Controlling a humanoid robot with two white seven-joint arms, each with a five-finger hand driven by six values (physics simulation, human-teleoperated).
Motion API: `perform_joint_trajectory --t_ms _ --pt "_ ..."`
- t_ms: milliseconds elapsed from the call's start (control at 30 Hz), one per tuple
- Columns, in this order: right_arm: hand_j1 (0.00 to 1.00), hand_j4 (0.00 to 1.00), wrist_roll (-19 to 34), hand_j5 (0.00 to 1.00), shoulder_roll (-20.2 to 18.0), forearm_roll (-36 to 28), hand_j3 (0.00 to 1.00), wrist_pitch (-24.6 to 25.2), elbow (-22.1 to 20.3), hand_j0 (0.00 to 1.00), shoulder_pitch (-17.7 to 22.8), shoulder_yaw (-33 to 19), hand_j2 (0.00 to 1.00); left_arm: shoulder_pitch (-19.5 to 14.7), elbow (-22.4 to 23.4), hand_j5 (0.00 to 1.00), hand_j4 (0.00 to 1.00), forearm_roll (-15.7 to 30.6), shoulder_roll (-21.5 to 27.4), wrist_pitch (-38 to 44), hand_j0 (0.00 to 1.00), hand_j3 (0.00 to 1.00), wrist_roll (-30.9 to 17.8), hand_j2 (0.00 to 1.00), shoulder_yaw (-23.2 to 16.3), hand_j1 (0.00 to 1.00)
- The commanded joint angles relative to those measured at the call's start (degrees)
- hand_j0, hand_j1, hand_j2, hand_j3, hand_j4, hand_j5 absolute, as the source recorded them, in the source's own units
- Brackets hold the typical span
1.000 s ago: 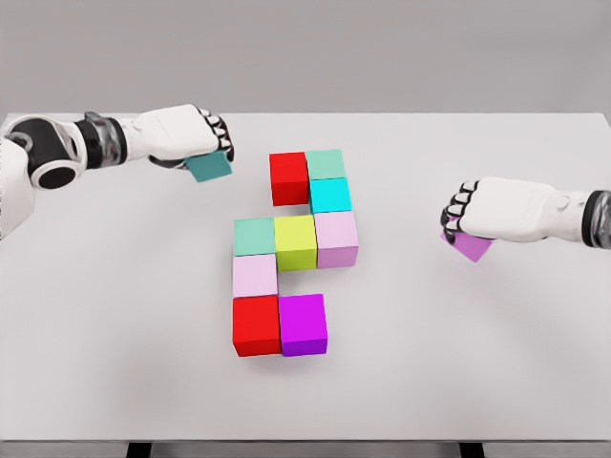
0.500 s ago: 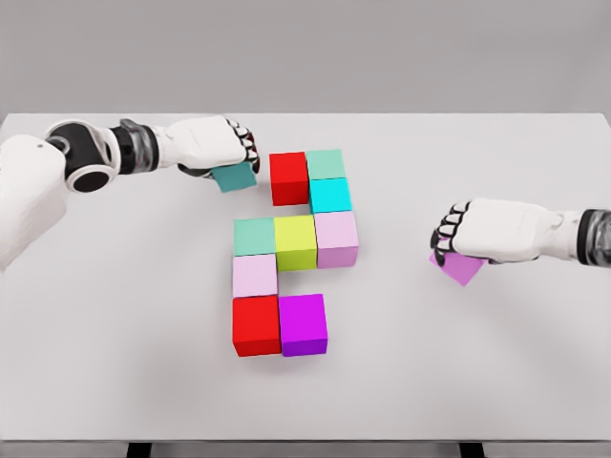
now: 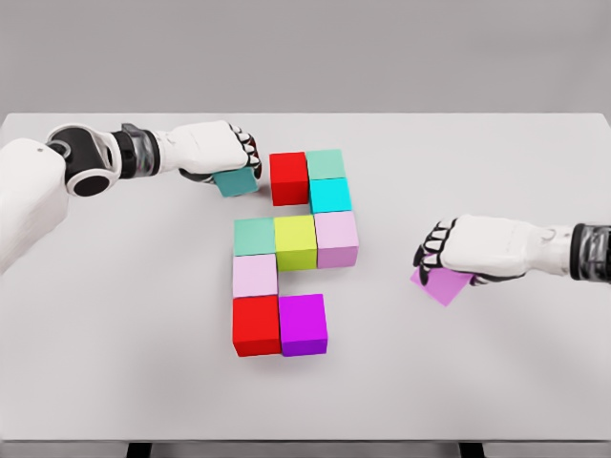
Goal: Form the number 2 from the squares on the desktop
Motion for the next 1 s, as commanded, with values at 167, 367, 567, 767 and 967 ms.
perform_joint_trajectory --t_ms 167,367,567,767,967 --pt "0.57 0.57 0.0 0.57 1.6 -2.9 0.57 0.2 0.0 0.57 1.1 0.4 0.57 0.1 -1.4 0.69 0.69 0.5 0.9 0.1 0.69 0.69 0.0 0.69 0.0 0.69" --pt "0.57 0.57 0.0 0.57 3.2 -2.9 0.57 0.2 -0.2 0.57 1.3 0.6 0.57 0.4 -2.9 0.69 0.69 0.5 1.7 0.1 0.69 0.69 0.0 0.69 0.0 0.69" --pt "0.57 0.57 0.0 0.57 4.2 -3.0 0.57 0.2 -0.2 0.57 1.7 0.6 0.57 0.4 -3.0 0.69 0.69 0.6 1.7 0.1 0.69 0.69 0.0 0.69 0.1 0.69" --pt "0.57 0.57 0.0 0.57 5.1 -3.5 0.57 0.2 -0.2 0.57 1.7 0.6 0.57 0.3 -4.2 0.69 0.69 0.6 2.2 0.1 0.69 0.69 0.0 0.69 0.1 0.69" --pt "0.58 0.58 0.0 0.58 6.8 -3.8 0.58 0.2 -0.2 0.58 1.8 1.2 0.58 0.2 -5.1 0.69 0.69 0.6 2.3 0.1 0.69 0.69 0.0 0.69 0.1 0.69"
